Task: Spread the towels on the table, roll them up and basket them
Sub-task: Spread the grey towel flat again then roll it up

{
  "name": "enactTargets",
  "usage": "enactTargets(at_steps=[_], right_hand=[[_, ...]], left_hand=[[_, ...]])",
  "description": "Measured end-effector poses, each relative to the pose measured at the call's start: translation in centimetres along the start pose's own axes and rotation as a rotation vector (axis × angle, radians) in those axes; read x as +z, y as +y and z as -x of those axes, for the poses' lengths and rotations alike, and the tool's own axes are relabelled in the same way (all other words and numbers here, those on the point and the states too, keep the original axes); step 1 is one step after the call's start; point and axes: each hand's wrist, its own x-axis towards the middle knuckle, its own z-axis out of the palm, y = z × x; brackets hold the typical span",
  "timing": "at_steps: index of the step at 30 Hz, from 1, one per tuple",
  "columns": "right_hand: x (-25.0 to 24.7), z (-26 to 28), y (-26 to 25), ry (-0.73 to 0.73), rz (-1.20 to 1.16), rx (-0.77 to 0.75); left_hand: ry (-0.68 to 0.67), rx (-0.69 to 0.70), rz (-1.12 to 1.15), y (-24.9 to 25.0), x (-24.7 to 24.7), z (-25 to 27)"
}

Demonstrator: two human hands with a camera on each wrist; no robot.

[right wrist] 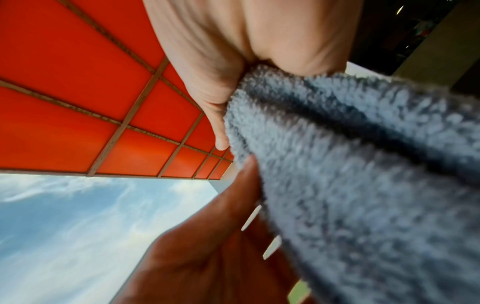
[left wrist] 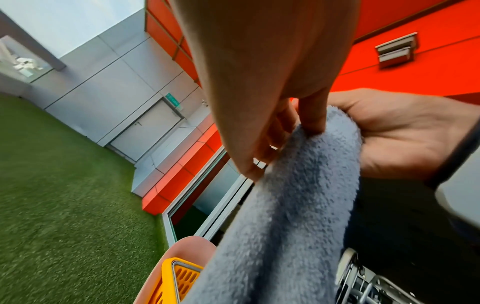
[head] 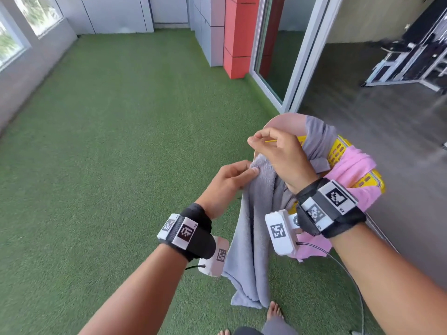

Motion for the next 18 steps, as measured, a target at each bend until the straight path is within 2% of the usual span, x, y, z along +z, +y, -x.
enactTargets(at_steps=[4,8,10,14,18], right_hand=[[-1.5,0.2,1.4,-0.113,0.109,0.054],[-2.0,1.0,1.4,-0.163,0.217,-0.05],[-2.2,0.9,1.3,-0.141,0.173,-0.078],[-2.9,0.6,1.2,-0.073,0.107,-0.062],[-3.9,0.6,1.1,-0.023,0.208,-0.077]], left_hand=[[0.106,0.102,-0.062,0.8,-1.1,-1.1],[0.163,0.134,-0.09,2.2,-1.5,-2.2],[0.126,0.106,-0.094,2.4,-1.3,-2.7],[-0.047,0.014,-0.075,2.2,0.0,-2.6],[0.006,-0.016,-0.004,1.5,0.1,-1.1]])
